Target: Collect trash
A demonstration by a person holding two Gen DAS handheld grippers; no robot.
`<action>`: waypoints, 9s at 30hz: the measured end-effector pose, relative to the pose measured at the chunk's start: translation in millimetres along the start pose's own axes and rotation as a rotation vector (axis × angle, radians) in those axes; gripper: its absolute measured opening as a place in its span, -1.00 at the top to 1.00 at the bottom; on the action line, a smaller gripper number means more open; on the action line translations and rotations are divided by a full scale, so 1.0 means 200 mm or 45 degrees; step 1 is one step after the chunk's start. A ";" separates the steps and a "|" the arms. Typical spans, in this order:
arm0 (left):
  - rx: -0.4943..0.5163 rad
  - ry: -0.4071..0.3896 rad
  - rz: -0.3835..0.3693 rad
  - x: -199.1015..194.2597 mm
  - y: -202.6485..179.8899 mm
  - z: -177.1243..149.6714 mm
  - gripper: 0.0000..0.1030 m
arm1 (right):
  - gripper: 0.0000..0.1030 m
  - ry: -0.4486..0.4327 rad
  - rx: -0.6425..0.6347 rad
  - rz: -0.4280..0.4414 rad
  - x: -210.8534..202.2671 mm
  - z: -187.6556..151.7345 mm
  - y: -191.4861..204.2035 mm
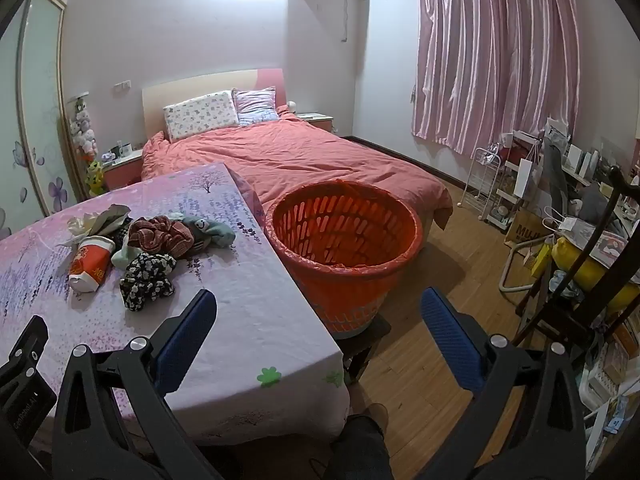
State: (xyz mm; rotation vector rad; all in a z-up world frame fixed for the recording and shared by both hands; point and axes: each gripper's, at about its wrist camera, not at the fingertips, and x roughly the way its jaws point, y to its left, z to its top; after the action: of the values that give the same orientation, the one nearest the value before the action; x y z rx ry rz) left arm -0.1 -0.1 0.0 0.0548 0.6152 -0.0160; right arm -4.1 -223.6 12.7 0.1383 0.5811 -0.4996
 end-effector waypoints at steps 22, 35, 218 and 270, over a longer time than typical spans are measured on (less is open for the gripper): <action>-0.003 0.000 -0.003 0.00 0.00 0.00 -0.93 | -0.96 -0.002 -0.001 0.000 0.00 0.00 0.00; -0.003 0.001 -0.002 0.00 0.00 0.00 -0.93 | -0.96 -0.001 -0.001 0.000 0.00 0.00 0.00; 0.403 0.086 -0.713 0.68 -1.16 0.58 -0.44 | 0.68 0.020 0.225 0.266 0.80 0.39 -0.43; 0.099 0.195 -0.185 1.03 0.02 0.49 -0.64 | -0.14 0.214 -0.095 0.617 0.80 0.31 0.40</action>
State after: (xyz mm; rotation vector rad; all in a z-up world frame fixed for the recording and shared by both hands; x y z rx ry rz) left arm 224.3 -0.4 -38.8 0.0873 0.7707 -0.1781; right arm 180.6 -236.3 -25.2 0.2440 0.7033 0.0044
